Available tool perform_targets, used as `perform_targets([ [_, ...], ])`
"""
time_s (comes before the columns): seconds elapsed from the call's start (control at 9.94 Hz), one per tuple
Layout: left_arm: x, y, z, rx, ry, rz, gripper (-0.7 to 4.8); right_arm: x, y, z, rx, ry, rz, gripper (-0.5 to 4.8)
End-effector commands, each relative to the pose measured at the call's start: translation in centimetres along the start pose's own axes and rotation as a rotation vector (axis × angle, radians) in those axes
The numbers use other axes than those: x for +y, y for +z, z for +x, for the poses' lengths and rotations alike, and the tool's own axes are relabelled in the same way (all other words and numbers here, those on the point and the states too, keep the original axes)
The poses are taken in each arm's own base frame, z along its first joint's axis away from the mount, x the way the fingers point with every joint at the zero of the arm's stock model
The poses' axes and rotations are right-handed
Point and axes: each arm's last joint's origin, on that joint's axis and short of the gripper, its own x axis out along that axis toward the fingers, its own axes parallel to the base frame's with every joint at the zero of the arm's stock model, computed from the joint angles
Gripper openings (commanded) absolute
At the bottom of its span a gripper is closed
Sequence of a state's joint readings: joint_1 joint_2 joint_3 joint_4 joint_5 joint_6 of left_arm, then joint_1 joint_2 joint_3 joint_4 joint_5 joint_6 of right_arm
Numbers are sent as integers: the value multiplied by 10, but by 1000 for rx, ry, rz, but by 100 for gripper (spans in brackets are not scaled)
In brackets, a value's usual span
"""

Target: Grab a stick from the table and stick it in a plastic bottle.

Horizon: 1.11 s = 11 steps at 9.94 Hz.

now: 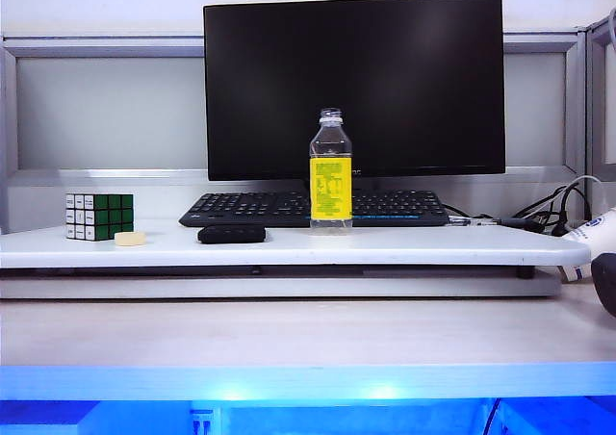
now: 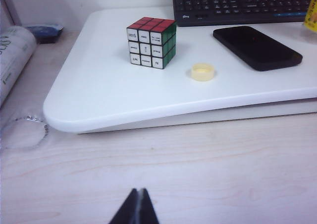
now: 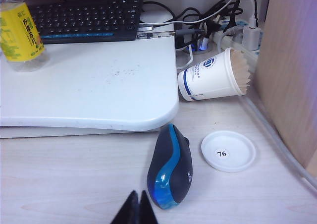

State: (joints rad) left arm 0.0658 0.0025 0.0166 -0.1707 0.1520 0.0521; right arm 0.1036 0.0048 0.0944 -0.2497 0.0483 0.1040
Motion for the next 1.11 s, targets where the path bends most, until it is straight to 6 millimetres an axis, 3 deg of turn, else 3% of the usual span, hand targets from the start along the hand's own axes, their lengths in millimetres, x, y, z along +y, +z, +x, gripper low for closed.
perform_targets([
  [0.1,1,-1,0,4,17,0,-6,-2,-20,7,57,-3,-33,-6],
  [1.11,0,-2,0,9,16,-11,-5,-2,-21,8,55,0,-73,-6],
])
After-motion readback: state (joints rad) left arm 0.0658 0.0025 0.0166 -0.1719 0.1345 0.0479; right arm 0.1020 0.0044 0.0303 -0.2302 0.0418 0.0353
